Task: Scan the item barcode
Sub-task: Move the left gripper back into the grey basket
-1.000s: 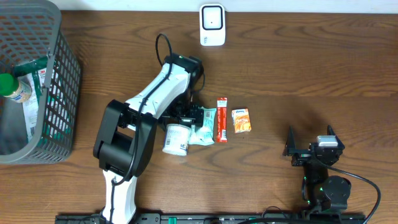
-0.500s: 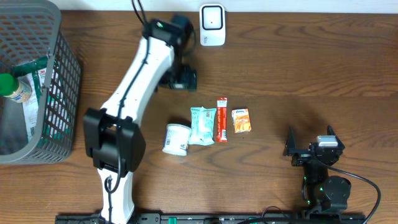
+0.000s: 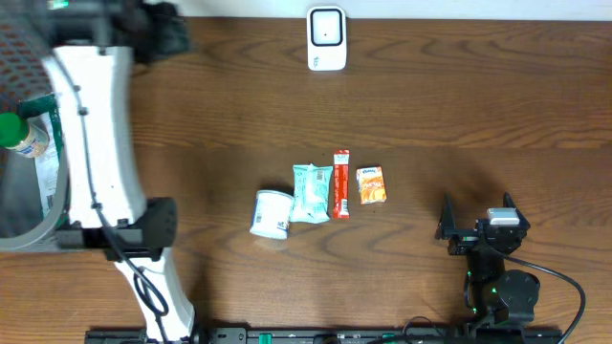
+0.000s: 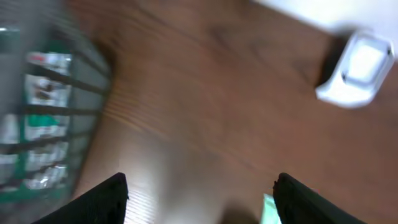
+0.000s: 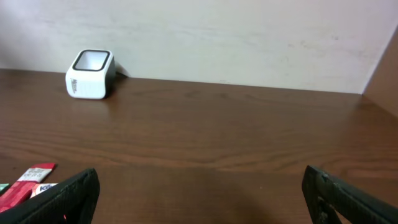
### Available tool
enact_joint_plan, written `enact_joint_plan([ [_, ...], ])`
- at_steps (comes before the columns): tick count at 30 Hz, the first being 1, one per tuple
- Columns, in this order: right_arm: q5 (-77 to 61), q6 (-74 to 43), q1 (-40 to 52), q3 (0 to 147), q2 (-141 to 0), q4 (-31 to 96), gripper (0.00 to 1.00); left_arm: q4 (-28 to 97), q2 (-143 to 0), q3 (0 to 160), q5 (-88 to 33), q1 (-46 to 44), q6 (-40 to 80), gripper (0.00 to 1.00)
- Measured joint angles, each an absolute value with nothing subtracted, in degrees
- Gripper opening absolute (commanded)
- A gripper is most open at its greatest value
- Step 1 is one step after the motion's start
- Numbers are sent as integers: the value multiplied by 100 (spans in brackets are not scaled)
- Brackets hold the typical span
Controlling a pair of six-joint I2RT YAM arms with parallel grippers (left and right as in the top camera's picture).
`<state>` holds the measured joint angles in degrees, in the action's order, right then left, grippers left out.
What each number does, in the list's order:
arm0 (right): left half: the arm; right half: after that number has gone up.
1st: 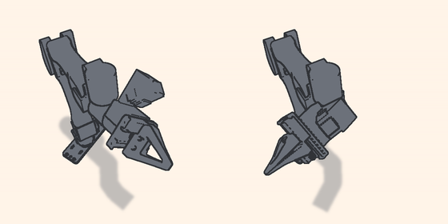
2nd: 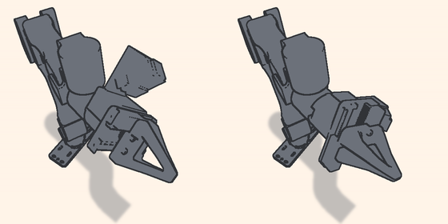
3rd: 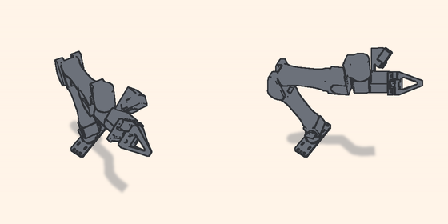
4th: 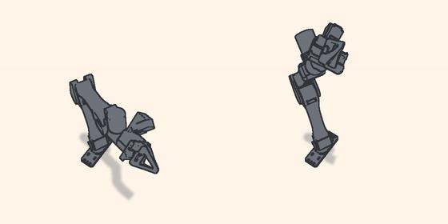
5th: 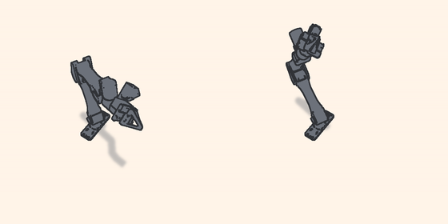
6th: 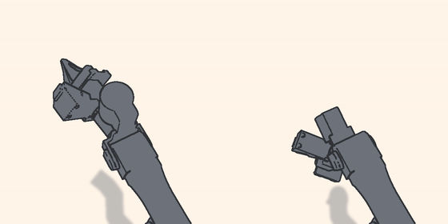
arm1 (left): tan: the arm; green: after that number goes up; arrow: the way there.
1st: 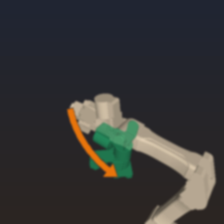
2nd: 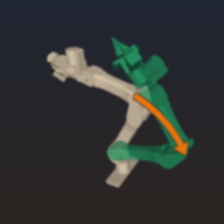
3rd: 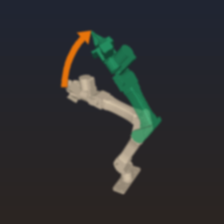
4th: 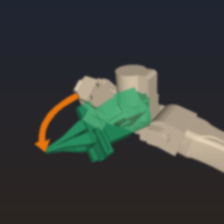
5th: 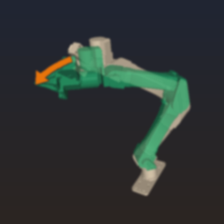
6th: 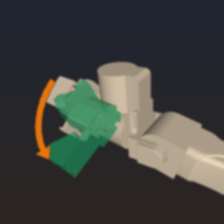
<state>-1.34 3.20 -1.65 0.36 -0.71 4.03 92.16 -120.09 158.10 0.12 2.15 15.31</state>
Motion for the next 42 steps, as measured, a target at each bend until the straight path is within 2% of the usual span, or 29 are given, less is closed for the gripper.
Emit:
enact_joint_plan([
  [9, -137, 320, -165, 36, -71, 403, 99, 9052, -11909, 15874, 40, 1981, 1520, 81],
  [14, -137, 320, -165, 36, -71, 403, 99, 8694, -11909, 15871, 40, 2674, 1664, 81],
  [17, -134, 320, -165, 36, -71, 403, 99, 8584, -11915, 15871, 40, 2987, 1820, 85],
  [23, -134, 320, -165, 36, -71, 403, 99, 8418, -12228, 15871, 40, 3216, 1955, 86],
  [34, -134, 318, -165, 36, -71, 403, 99, 8176, -13723, 15863, 434, 3229, 2082, 88],
  [42, -134, 320, -165, 36, -71, 403, 99, 7913, -13819, 15793, 705, 3258, 2121, 89],
])
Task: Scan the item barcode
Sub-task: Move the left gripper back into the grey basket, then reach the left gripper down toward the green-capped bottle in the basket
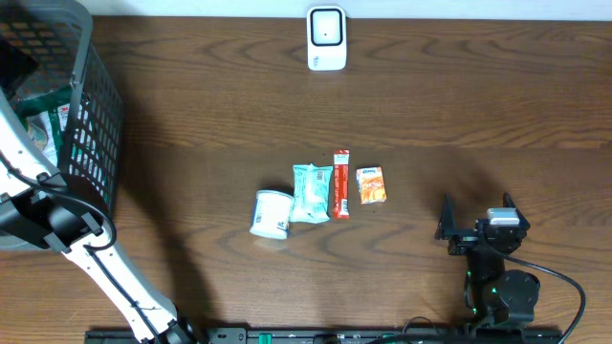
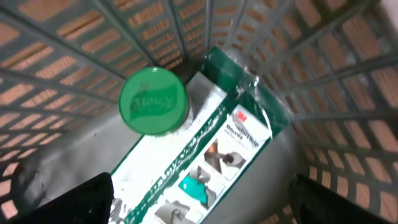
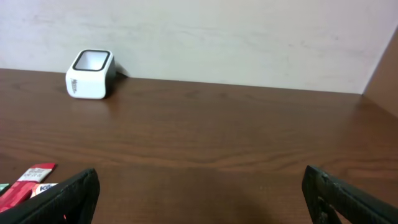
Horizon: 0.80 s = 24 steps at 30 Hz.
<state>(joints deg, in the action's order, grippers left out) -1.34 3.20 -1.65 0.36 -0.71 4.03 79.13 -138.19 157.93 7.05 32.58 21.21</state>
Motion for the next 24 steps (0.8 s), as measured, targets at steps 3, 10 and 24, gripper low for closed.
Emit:
enact_joint_plan([
  [3, -134, 320, -165, 36, -71, 403, 99, 7913, -13823, 15793, 746, 3262, 2119, 89],
  [10, -134, 320, -165, 36, -71, 403, 99, 7924, -13817, 15793, 768, 3264, 2121, 89],
  [24, -134, 320, -165, 36, -71, 403, 99, 8302, -12726, 15786, 102, 3398, 2095, 90],
])
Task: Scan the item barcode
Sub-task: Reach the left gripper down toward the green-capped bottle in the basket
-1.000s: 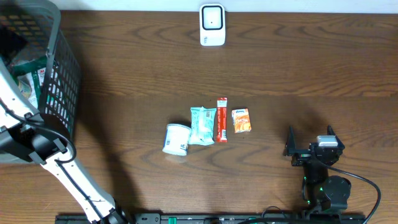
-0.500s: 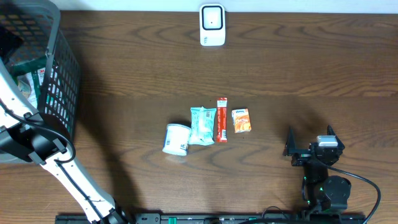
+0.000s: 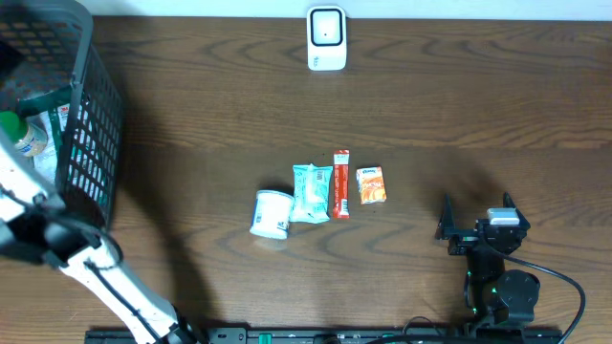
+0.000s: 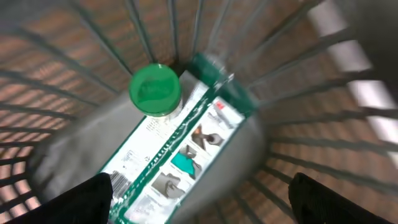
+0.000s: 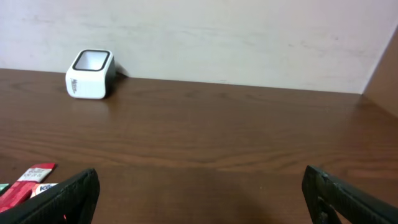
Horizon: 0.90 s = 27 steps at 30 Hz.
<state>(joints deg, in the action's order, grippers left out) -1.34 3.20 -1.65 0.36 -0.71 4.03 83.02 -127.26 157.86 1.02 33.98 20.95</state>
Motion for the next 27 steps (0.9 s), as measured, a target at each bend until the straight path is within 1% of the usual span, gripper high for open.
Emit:
enact_joint_plan([
  [4, -134, 320, -165, 36, -71, 403, 99, 8289, -11810, 15819, 75, 3406, 2097, 90],
  [8, -134, 318, -165, 36, -71, 403, 99, 8396, -11478, 15939, 80, 3533, 2097, 90],
  [11, -137, 320, -165, 36, -71, 405, 99, 8796, -11633, 15946, 82, 3739, 2095, 90],
  [14, -134, 318, -165, 36, -71, 403, 99, 9218, -12090, 15928, 49, 3953, 2040, 90],
  [21, -134, 318, -165, 36, -71, 403, 99, 9233, -13043, 15773, -731, 4143, 1516, 90],
  [27, -134, 320, -165, 36, -71, 405, 99, 9236, -13089, 15607, -1105, 4088, 1354, 90],
])
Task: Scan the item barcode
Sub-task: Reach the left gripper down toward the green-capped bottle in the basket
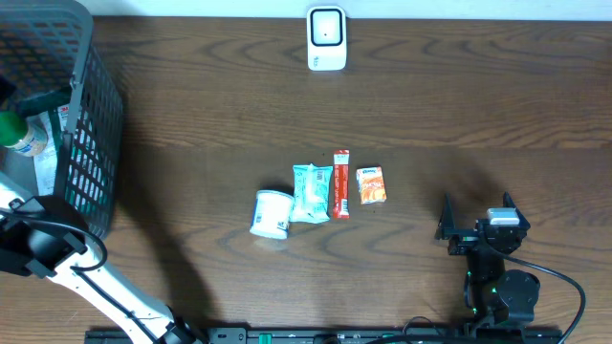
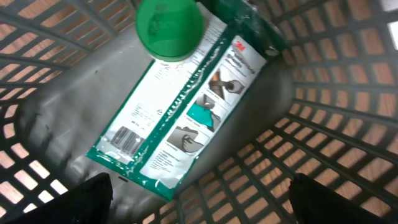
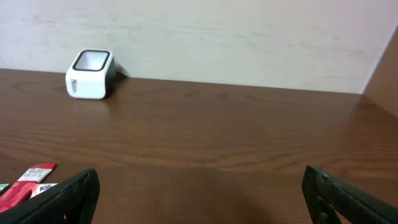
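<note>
My left gripper [image 2: 199, 208] is open inside the grey mesh basket [image 1: 91, 115], just above a green-and-white flat package [image 2: 180, 106] lying on the basket floor. A bottle with a green cap [image 2: 169, 22] stands at the package's far end. The white barcode scanner [image 1: 326, 38] sits at the table's back edge, also seen as the scanner [image 3: 91, 74] from the right. My right gripper [image 3: 202, 199] is open and empty at the front right, low over the table.
In the middle of the table lie a white cup [image 1: 273, 212], a teal packet [image 1: 312, 193], a red stick pack [image 1: 340, 183] and a small orange box [image 1: 371, 184]. The left arm's elbow [image 1: 38, 248] hangs by the basket's front corner.
The left gripper now sits closer over the package in the basket, with the green cap shifted to the top of its view. Its jaws stay open. The right arm has not moved.
First the left gripper was open over the bare table beside the basket, scanner in its view. Then it was inside the basket above the bottle and the green package, and it has stayed there, now nearer the package. The right gripper rested open throughout.
</note>
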### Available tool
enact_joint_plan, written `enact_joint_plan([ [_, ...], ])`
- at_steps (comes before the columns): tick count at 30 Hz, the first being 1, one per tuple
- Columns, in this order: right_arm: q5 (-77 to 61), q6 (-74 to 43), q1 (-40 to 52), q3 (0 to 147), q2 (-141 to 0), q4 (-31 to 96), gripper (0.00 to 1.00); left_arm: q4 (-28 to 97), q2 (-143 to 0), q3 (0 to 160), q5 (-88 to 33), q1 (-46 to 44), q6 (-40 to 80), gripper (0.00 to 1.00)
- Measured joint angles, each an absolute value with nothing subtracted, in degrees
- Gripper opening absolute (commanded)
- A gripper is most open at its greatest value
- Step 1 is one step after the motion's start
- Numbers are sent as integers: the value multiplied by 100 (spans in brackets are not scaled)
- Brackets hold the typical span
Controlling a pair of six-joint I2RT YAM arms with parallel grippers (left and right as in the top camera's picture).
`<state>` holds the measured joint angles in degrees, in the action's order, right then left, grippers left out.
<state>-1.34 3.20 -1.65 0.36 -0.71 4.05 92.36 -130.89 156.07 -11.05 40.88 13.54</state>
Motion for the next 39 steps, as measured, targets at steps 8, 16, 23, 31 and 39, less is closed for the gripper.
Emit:
enact_joint_plan([
  [8, -134, 318, -165, 36, -71, 403, 99, 9236, -12746, 15607, -1194, 3907, 1347, 90],
  [16, -134, 320, -165, 36, -71, 403, 99, 9231, -12564, 15607, -1186, 3813, 1376, 90],
  [23, -134, 320, -165, 36, -71, 403, 99, 7933, -11963, 14374, -797, 3813, 1564, 93],
  [31, -134, 320, -165, 36, -71, 405, 99, 6084, -10624, 12245, -685, 3959, 1822, 93],
  [39, -134, 320, -165, 36, -71, 403, 99, 5374, -10420, 11526, -593, 4180, 1890, 93],
])
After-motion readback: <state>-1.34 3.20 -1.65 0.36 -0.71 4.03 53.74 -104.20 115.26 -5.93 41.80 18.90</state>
